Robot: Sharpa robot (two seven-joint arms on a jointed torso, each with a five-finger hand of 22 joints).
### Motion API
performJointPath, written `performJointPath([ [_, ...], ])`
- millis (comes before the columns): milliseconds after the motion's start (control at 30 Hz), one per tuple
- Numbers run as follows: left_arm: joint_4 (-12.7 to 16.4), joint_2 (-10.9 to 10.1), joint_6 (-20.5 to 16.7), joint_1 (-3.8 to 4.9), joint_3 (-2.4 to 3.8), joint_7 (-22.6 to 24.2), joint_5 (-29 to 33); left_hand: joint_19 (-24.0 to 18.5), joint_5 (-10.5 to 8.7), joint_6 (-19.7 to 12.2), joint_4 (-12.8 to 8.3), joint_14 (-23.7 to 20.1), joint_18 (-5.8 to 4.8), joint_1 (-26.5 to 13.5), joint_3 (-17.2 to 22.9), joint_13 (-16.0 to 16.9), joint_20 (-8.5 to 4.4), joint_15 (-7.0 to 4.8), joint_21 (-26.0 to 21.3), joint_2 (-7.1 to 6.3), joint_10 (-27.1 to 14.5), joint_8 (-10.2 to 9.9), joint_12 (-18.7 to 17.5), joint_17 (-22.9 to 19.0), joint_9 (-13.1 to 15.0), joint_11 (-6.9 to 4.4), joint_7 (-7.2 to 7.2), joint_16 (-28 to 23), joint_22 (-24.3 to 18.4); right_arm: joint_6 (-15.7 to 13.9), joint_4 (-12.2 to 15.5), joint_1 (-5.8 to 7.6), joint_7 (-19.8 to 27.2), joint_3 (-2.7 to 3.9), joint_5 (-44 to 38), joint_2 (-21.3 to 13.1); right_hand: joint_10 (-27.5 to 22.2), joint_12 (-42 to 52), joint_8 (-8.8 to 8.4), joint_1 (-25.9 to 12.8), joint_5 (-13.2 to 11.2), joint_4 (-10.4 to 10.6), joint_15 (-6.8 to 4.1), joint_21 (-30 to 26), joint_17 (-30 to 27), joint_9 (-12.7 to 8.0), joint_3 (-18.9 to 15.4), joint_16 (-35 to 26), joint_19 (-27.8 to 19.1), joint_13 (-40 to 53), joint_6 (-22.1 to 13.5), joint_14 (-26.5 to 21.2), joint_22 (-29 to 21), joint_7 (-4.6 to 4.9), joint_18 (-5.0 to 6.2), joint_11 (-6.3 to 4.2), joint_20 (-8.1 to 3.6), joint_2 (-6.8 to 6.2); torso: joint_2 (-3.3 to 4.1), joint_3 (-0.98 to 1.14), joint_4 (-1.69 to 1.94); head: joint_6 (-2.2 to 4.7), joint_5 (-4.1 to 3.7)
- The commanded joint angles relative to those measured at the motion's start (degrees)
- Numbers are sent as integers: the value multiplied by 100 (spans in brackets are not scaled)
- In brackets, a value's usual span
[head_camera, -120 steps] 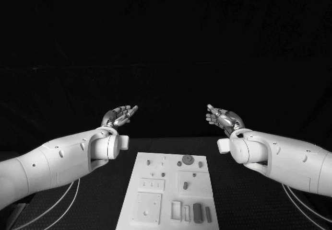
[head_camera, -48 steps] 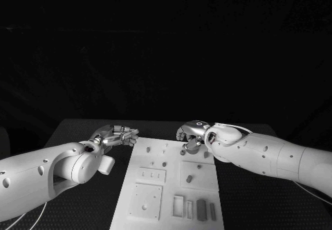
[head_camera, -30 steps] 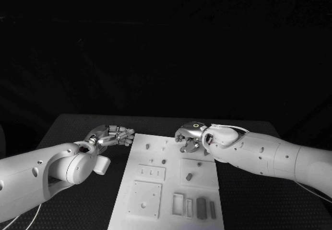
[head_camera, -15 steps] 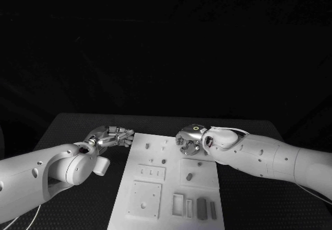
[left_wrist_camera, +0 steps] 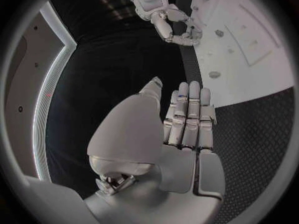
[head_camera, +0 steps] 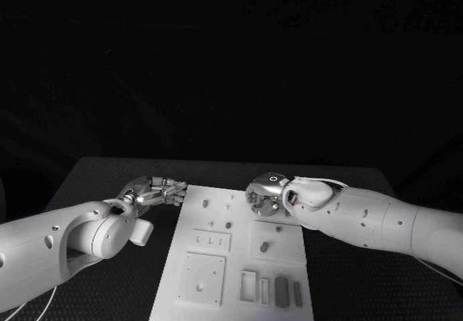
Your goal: Assemble the parts on the task board
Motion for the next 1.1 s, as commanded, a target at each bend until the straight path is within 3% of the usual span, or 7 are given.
performJointPath([
  [33,-1,1,102,3,3,20,-10,16,-29,7,-2,28,109,-53,-46,-10,23,8,40,-13,49,-35,-34,9,-8,6,13,-27,-6,298,-4,-83,-46,-51,-159,-19,110,40,48,-13,-21,-26,-40,76,46,37,-15,72,65,52,86,41,140,3,37,-34,-11,53,16,-2,-4,7,0],
  [667,-31,11,124,-10,1,2,-2,15,-33,9,-2,30,112,-52,-49,-10,24,8,42,-12,54,-39,-43,15,-9,2,12,-35,-7,332,3,-125,-127,-64,-292,-23,267,75,66,-22,-24,-70,-105,258,176,123,-21,209,96,251,155,53,137,28,37,-103,-59,21,51,-9,-5,11,-16],
  [867,-29,13,131,-13,0,1,3,14,-35,10,-3,30,112,-51,-50,-10,24,9,43,-12,55,-41,-47,17,-10,1,12,-38,-7,201,55,-131,-181,-64,-391,-30,363,106,78,134,-32,-99,-147,390,262,173,194,326,153,397,209,93,140,30,37,-147,-94,20,56,-21,-1,24,-37],
  [1100,-23,7,121,-13,0,-1,4,14,-37,11,-4,30,113,-49,-50,-10,24,8,44,-10,57,-42,-50,19,-10,-1,12,-40,-7,-60,98,-131,-273,-64,-469,-39,607,210,93,259,-31,-89,-242,618,402,234,446,547,263,586,267,158,144,18,37,-249,-171,33,63,-17,-1,37,-37],
])
